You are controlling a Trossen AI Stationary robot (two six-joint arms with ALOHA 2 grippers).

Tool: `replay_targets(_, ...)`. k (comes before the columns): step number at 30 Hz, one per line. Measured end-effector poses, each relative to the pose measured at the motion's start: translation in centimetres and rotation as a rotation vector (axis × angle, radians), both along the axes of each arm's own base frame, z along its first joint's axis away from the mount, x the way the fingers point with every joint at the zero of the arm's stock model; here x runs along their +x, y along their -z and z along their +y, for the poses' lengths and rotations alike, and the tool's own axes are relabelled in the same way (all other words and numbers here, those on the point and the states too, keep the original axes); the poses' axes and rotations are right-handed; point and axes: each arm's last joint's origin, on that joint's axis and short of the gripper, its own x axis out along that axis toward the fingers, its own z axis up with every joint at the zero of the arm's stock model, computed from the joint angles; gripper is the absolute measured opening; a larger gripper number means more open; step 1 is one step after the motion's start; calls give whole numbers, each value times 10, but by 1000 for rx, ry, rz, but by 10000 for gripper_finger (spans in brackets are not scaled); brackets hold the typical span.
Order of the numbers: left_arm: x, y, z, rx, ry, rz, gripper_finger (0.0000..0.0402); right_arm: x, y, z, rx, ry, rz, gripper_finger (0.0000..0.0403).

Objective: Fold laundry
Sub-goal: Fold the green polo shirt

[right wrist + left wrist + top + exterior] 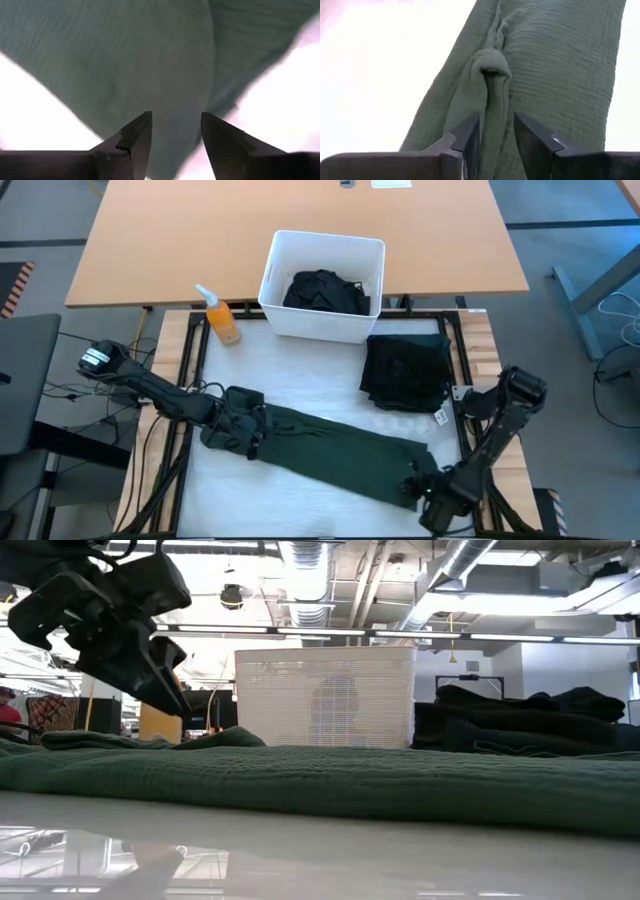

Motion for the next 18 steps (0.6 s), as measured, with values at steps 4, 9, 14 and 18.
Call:
replay_targets(4,1,-2,0,13,16,2,112,8,9,-6,-26,36,27,214)
replay_targets(9,-1,0,0,18,22,29,112,5,13,-8,-24,43,67,232)
replay_targets(14,-1,0,0,16,19,35,112,0,31,-15,-11,45,82,242)
replay_targets(18,-1,0,0,15,11,34,112,-4,46,-21,12,47,67,245)
